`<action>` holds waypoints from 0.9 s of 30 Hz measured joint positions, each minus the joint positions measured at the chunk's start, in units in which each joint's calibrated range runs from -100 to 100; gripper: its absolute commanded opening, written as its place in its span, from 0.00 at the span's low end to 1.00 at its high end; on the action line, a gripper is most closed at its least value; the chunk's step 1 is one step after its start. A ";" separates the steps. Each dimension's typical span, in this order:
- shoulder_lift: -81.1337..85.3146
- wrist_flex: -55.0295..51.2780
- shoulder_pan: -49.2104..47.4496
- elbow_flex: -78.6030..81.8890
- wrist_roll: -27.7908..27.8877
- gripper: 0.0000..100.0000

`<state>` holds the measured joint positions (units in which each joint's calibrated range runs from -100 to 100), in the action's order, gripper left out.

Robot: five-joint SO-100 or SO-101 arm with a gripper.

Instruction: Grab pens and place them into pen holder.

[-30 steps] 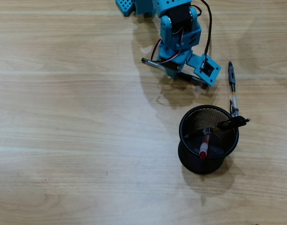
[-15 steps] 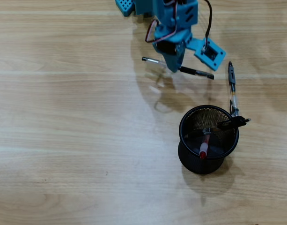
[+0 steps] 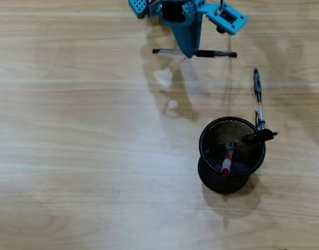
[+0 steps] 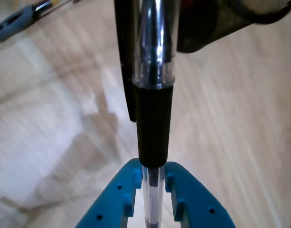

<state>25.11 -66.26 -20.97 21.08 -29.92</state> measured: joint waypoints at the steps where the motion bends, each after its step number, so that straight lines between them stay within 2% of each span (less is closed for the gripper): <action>1: 0.08 0.52 0.09 -1.78 -0.21 0.02; 6: 0.17 9.34 -0.45 -6.57 -1.82 0.02; 16: -4.92 40.57 -1.08 -6.75 -6.49 0.02; 27: -18.49 60.90 -4.06 -6.75 -16.83 0.02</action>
<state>6.62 -5.36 -25.03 14.34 -46.75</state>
